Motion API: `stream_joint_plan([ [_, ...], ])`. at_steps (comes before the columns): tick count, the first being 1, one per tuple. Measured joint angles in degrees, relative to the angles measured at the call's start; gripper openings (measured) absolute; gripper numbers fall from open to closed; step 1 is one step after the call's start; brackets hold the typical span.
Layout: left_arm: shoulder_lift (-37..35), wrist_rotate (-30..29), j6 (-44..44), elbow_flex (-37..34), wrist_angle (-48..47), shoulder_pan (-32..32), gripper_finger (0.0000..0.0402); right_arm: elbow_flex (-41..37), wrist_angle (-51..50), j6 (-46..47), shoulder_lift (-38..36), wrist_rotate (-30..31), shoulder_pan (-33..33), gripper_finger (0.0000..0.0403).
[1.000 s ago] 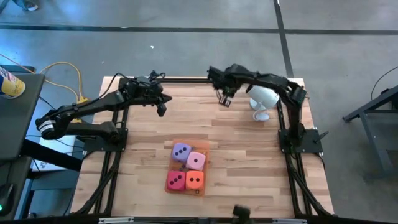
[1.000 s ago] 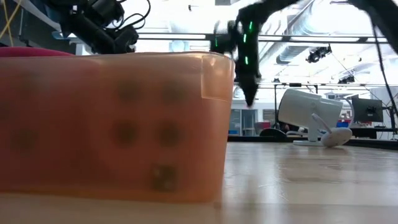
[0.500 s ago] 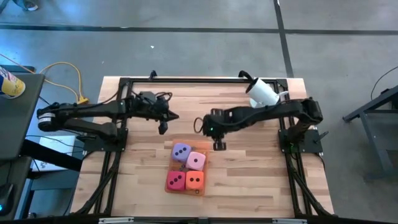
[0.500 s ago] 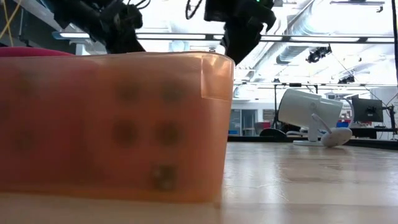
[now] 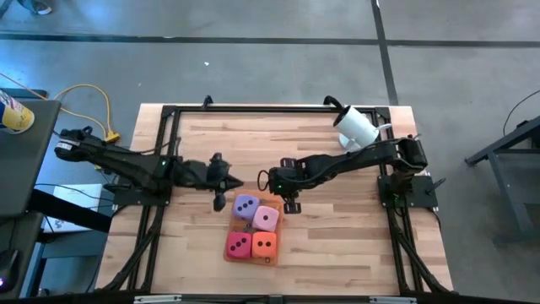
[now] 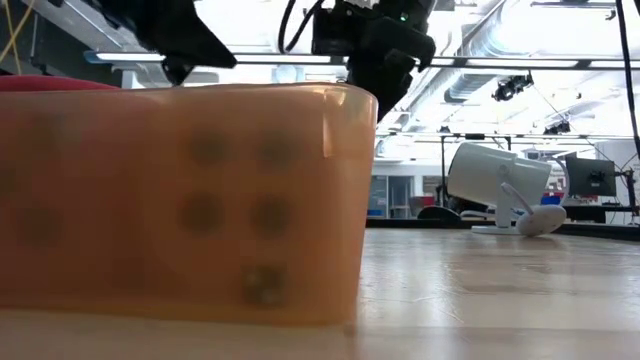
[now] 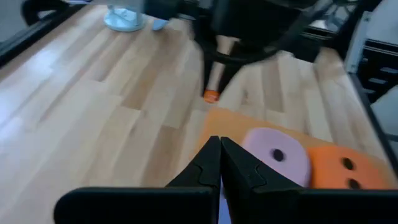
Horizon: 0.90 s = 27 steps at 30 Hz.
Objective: Pick & Place Dice
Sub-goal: Put the small orange dice into the orange bin
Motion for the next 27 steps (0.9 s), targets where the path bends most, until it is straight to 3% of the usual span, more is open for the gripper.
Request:
stream_joint_plan([
  [15,3.7,-12.9,-7.2,0.0,0.3,-15.7,0.0001,0.0,0.8,10.0,1.5,1.2,3.7,0.0026],
  [27,8.3,-13.0,-8.5,0.0,4.7,-18.6,0.0001,0.0,0.0,14.5,1.9,3.6,6.6,0.0026],
])
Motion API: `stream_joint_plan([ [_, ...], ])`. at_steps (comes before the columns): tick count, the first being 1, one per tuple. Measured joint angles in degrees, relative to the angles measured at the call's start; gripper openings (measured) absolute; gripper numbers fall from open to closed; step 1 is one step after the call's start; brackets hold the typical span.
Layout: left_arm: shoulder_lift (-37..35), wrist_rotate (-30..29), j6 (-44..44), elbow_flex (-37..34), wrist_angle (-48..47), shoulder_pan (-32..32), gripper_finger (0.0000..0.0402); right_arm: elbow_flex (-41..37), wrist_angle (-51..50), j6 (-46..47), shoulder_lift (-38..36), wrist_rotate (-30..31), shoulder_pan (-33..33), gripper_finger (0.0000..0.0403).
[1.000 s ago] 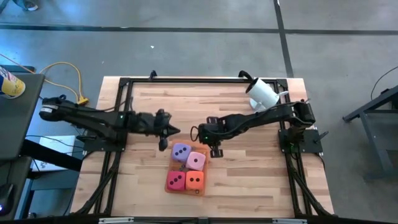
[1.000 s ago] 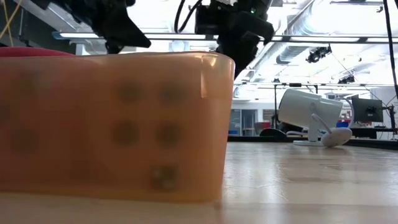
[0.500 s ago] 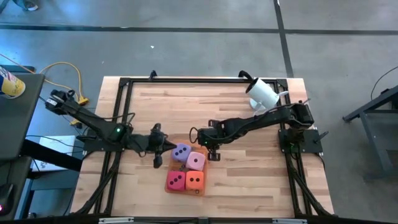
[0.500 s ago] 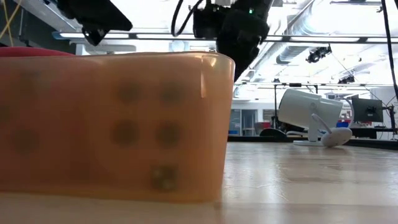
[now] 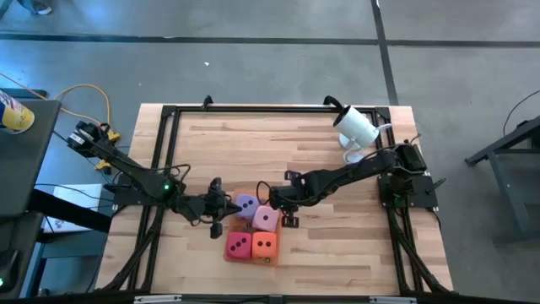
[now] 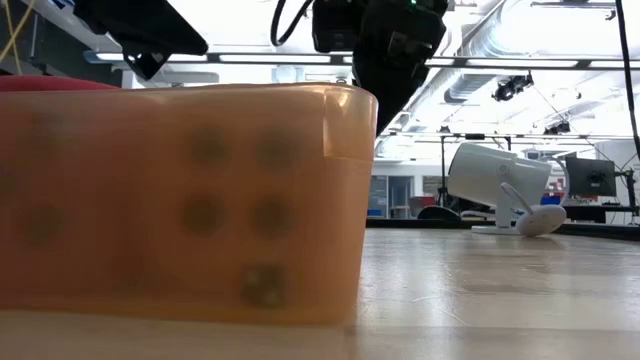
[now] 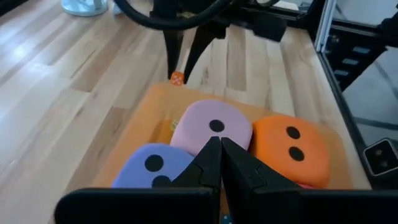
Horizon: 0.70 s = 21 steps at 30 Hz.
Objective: Pick & Place Dice
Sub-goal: Put the small orange dice into the orange bin
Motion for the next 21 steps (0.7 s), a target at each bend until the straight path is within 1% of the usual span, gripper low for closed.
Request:
stream_joint_plan([
  [5,0.0,0.5,-1.5,0.0,0.0,-0.6,0.0001,0.0,-0.3,0.5,0.0,0.1,0.0,0.0026],
  [12,0.0,0.6,-1.3,0.0,0.0,-2.6,0.0001,0.0,0.2,1.1,0.0,0.0,0.4,0.0026],
  [18,0.0,0.6,-0.8,0.0,0.0,-2.5,0.0001,0.0,3.1,0.9,0.0,-1.5,0.8,0.0026],
  [21,0.0,0.5,-0.3,0.0,0.0,-2.3,0.0001,0.1,3.6,0.0,1.8,-1.5,0.2,0.0026],
])
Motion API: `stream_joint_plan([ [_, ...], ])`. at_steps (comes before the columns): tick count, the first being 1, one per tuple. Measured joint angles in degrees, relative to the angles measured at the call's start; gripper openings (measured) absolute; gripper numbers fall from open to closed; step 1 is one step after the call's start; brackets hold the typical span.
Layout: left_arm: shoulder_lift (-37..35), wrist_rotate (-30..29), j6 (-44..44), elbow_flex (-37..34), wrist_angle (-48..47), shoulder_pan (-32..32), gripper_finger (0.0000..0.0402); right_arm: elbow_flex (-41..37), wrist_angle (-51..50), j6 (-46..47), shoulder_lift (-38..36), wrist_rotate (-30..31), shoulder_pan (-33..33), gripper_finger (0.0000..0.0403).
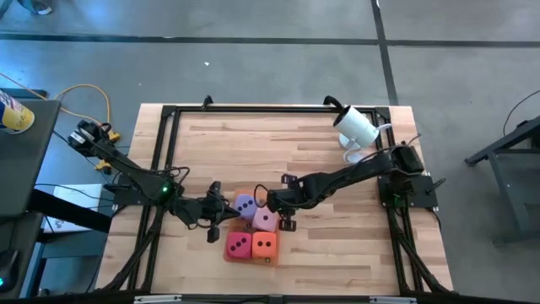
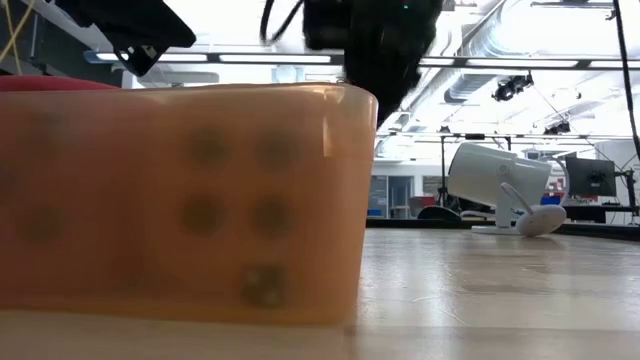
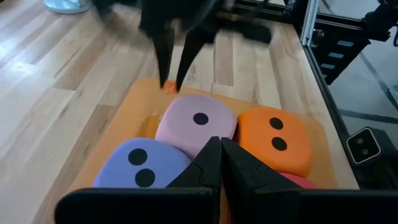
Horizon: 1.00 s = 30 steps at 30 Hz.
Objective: Pick & Place Dice
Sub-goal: Put the small orange dice into the orange bin, then adjust the orange bin
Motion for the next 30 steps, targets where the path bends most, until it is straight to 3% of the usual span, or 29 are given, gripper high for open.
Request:
stream_joint_plan([
  [7,0.0,-0.1,-0.1,0.0,0.0,-0.5,0.0001,0.0,0.3,1.0,4.9,0.5,-1.5,0.0054],
  [21,0.0,0.0,0.1,0.0,-0.4,-0.9,0.0001,-0.1,1.0,2.5,2.6,0.8,-1.7,0.0202],
  [30,0.0,0.0,0.2,0.0,-0.7,-0.9,0.0001,0.2,-3.6,9.2,-3.1,3.7,-1.3,0.02],
])
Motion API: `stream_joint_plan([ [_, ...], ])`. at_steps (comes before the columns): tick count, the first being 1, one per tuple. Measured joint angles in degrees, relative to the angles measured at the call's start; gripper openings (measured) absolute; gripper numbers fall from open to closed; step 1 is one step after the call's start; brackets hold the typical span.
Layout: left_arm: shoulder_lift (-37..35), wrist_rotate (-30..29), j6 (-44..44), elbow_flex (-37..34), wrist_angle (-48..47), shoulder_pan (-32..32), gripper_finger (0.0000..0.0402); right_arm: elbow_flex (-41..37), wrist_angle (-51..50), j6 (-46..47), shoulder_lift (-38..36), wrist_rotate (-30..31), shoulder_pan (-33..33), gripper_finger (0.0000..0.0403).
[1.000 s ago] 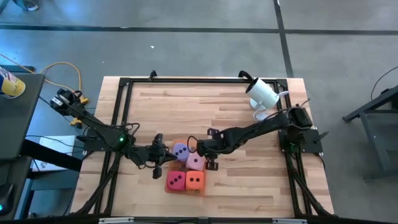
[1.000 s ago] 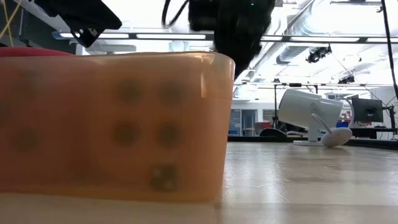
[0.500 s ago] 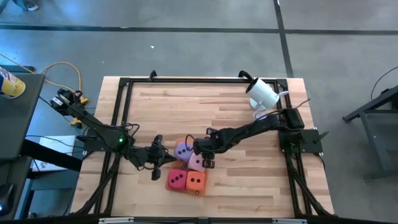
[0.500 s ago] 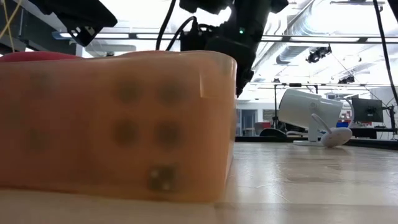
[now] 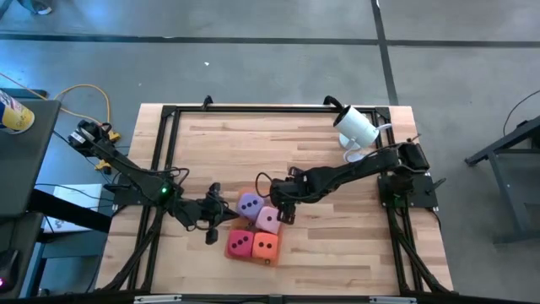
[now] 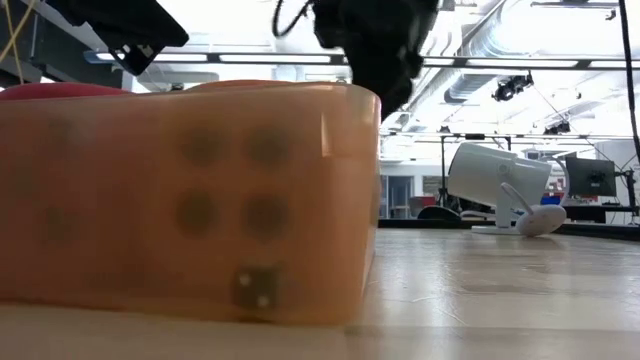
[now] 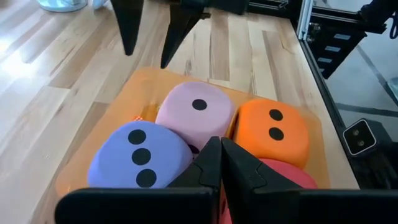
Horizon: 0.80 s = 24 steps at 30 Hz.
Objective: Pick & Place Dice
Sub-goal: Adjust the orange bin
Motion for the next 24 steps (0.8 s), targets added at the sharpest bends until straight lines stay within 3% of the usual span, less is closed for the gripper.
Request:
stream_joint_plan([
  [5,0.3,0.0,0.0,0.0,-0.2,0.0,0.0001,-0.1,-3.5,0.6,0.6,3.2,-0.4,0.0196],
  [12,2.2,0.1,0.0,0.0,-0.2,0.0,0.0001,0.0,0.3,-2.4,2.1,4.0,-1.7,0.0194],
  [24,2.6,0.1,-0.7,0.0,-0.5,-0.2,0.0001,-0.2,0.2,-4.7,6.2,-1.9,-5.4,0.0186],
])
